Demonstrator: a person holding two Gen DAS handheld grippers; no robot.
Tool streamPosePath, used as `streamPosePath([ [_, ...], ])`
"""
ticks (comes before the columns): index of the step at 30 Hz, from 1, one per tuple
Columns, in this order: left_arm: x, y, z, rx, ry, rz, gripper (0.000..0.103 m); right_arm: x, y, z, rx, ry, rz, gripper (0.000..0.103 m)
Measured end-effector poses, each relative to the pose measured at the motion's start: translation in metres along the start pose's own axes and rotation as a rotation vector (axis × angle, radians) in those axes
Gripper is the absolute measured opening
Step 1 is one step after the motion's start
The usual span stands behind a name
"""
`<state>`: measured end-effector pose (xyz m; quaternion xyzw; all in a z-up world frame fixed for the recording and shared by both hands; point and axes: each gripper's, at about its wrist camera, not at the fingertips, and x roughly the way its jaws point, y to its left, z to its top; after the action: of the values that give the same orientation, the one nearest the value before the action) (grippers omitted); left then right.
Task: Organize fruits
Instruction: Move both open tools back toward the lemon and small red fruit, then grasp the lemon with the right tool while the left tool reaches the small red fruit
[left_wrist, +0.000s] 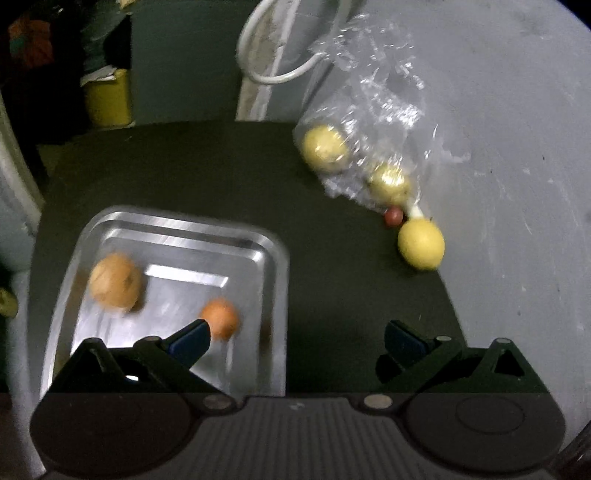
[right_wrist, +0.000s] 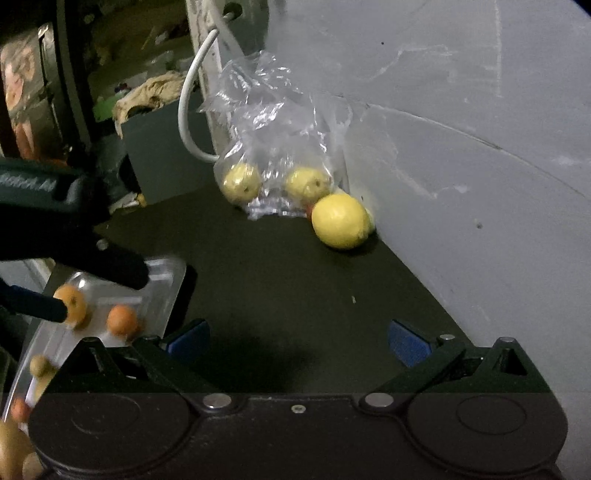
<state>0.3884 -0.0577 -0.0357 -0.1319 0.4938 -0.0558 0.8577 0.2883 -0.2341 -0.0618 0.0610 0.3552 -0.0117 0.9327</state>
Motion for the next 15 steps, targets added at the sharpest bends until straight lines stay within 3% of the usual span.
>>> streamPosePath([
  [5,0.04,-0.009,0.031,-0.029,-0.001,-0.116,0.102,0.037,-0.018,0.022,0.028,0.005,0.01,0.102],
  [12,0.085,-0.022,0.065,0.0,0.01,-0.097,0.102,0.069,-0.036,0.037,0.085,-0.003,0.004,0.101],
  [15,0.1,-0.03,0.077,0.037,0.016,-0.084,0.102,0.076,-0.037,0.039,0.1,-0.023,-0.025,0.095],
])
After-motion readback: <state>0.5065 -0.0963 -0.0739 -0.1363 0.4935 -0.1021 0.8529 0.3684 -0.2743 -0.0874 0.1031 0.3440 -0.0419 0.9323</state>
